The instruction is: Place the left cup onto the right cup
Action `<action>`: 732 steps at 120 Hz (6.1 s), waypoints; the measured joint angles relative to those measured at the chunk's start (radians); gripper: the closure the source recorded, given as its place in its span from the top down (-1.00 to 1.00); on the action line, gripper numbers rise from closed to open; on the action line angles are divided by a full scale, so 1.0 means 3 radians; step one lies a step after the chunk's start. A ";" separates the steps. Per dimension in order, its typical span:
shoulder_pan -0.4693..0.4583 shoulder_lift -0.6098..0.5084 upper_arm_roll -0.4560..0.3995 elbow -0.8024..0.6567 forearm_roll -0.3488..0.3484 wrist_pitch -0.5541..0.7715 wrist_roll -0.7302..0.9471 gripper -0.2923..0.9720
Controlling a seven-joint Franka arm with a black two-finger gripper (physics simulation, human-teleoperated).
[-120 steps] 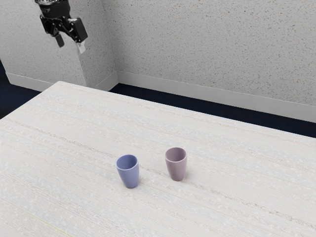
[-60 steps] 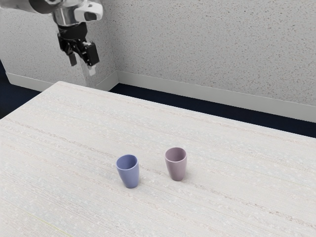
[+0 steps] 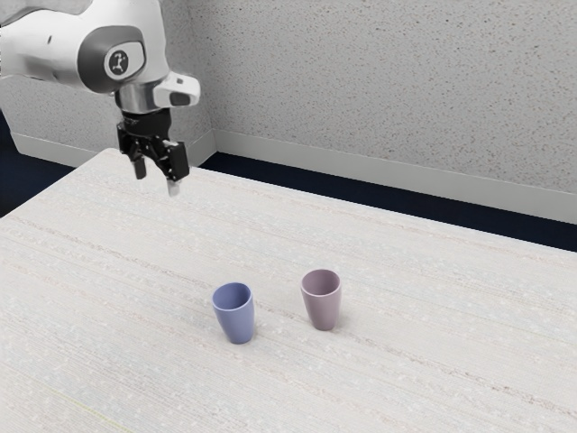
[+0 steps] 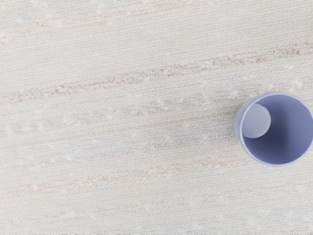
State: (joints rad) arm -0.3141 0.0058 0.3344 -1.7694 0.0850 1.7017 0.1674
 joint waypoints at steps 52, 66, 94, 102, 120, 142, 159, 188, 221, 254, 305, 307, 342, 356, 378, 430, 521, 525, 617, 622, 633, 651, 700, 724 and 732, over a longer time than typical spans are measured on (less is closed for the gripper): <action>0.0162 -0.0125 -0.0003 -0.0916 -0.0254 0.0772 -0.0060 0.51; 0.0311 -0.0208 -0.0036 -0.1052 -0.0315 0.0869 -0.0071 0.51; 0.0177 -0.0316 -0.0212 -0.1225 -0.0451 0.0988 -0.0106 0.51; 0.0160 -0.0288 -0.0307 -0.1235 -0.0507 0.1006 -0.0123 0.51; 0.0125 -0.0214 -0.0427 -0.1245 -0.0648 0.1033 -0.0159 0.51; 0.0103 -0.0179 -0.0449 -0.1369 -0.0743 0.1111 -0.0203 0.51; 0.0120 -0.0152 -0.0453 -0.1399 -0.0781 0.1171 -0.0229 0.51; 0.0094 0.0004 -0.0490 -0.1382 -0.0834 0.1277 -0.0262 0.51; 0.0023 0.0121 -0.0538 -0.1319 -0.0845 0.1357 -0.0299 0.48; -0.0035 0.0262 -0.0568 -0.1209 -0.0825 0.1381 -0.0337 0.46; -0.0014 0.0485 -0.0568 -0.1138 -0.0831 0.1497 -0.0366 0.37; -0.0014 0.0488 -0.0568 -0.1137 -0.0830 0.1500 -0.0367 0.37; -0.0059 0.0554 -0.0568 -0.1067 -0.0816 0.1584 -0.0378 0.26; -0.0063 0.0597 -0.0568 -0.1040 -0.0814 0.1626 -0.0381 0.25; -0.0058 0.0660 -0.0568 -0.1037 -0.0815 0.1661 -0.0386 0.14; -0.0034 0.0794 -0.0564 -0.1038 -0.0815 0.1687 -0.0394 -0.01; -0.0027 0.0841 -0.0562 -0.1042 -0.0826 0.1755 -0.0449 -0.65; -0.0028 0.0840 -0.0562 -0.1041 -0.0822 0.1756 -0.0456 -0.66; -0.0064 0.0715 -0.0558 -0.0999 -0.0736 0.1698 -0.0594 -0.70; -0.0071 0.0695 -0.0559 -0.0948 -0.0702 0.1659 -0.0609 -0.70; -0.0105 0.0662 -0.0561 -0.0813 -0.0612 0.1551 -0.0647 -0.70; -0.0169 0.0651 -0.0567 -0.0606 -0.0510 0.1391 -0.0698 -0.70; -0.0320 0.0845 -0.0715 0.0016 -0.0332 0.1016 -0.0807 -0.71; -0.0361 0.0981 -0.0756 0.0272 -0.0275 0.0893 -0.0846 -0.71; -0.0366 0.1041 -0.0765 0.0356 -0.0258 0.0854 -0.0856 -0.70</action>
State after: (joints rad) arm -0.4239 0.3180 0.1050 -1.6627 0.0076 1.9580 -0.0895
